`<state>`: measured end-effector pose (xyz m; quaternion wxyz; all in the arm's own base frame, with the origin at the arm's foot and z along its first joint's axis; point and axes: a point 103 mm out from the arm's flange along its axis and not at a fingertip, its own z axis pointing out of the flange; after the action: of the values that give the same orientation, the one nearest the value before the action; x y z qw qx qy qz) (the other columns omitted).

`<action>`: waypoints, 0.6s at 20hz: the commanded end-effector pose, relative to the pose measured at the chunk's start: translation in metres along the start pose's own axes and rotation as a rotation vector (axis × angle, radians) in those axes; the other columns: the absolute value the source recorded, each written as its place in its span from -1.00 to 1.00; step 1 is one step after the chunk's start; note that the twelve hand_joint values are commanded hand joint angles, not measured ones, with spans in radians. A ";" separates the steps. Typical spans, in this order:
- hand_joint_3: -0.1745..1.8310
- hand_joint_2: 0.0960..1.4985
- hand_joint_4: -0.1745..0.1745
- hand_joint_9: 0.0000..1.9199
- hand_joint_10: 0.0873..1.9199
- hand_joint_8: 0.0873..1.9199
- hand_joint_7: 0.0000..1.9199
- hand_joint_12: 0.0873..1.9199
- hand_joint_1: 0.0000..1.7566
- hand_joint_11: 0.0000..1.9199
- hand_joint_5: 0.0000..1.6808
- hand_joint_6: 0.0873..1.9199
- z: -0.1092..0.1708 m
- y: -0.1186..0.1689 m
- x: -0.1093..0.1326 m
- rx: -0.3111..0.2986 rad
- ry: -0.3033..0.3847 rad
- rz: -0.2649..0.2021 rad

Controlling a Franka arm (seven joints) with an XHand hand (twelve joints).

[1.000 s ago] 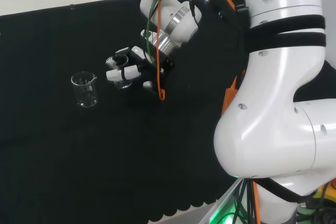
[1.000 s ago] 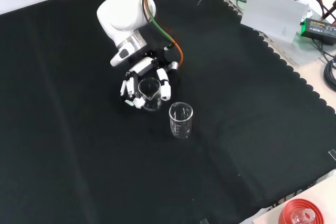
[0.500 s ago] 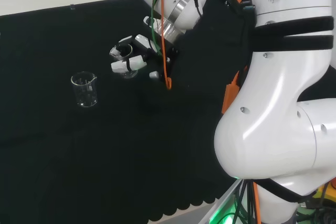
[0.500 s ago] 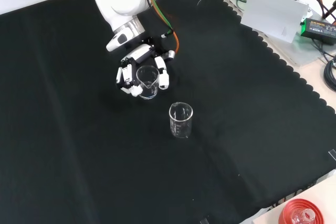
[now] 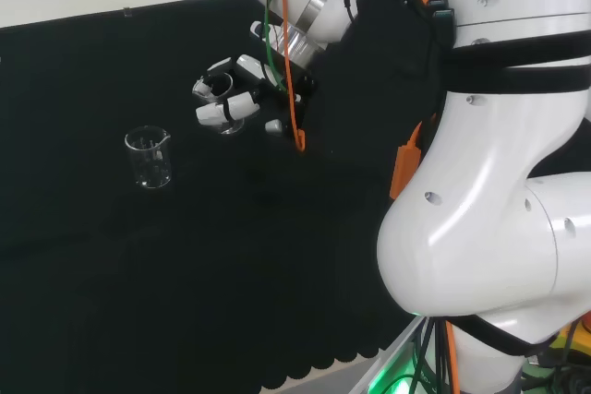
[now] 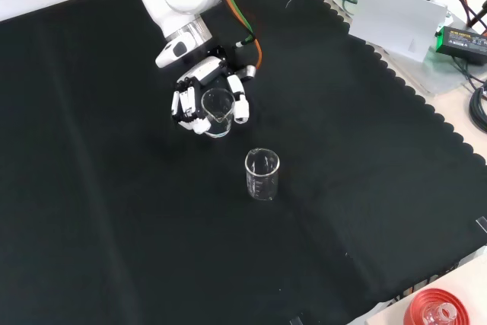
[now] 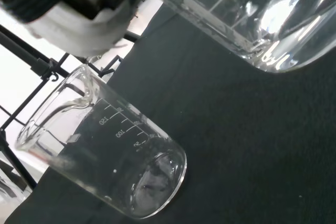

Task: Pick up the beaker on the right.

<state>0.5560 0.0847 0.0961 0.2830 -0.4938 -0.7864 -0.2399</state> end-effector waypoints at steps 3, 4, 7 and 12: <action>-0.42 -0.06 1.00 0.26 -0.80 -0.90 0.44 0.14 0.28 -0.28 0.63 -0.66 0.001 0.000 0.014 0.038 -0.029 -0.006; -0.42 -0.06 1.00 0.26 -0.80 -0.90 0.45 0.14 0.28 -0.28 0.63 -0.66 -0.001 -0.002 0.015 0.037 -0.029 -0.007; -0.42 -0.06 1.00 0.26 -0.80 -0.90 0.45 0.14 0.28 -0.28 0.63 -0.66 -0.007 -0.006 0.015 0.044 -0.029 -0.008; -0.42 -0.06 1.00 0.27 -0.80 -0.90 0.45 0.14 0.28 -0.27 0.63 -0.66 -0.009 -0.006 0.020 0.062 -0.048 -0.006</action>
<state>0.5480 0.0890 0.1130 0.2784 -0.4869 -0.7999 -0.2132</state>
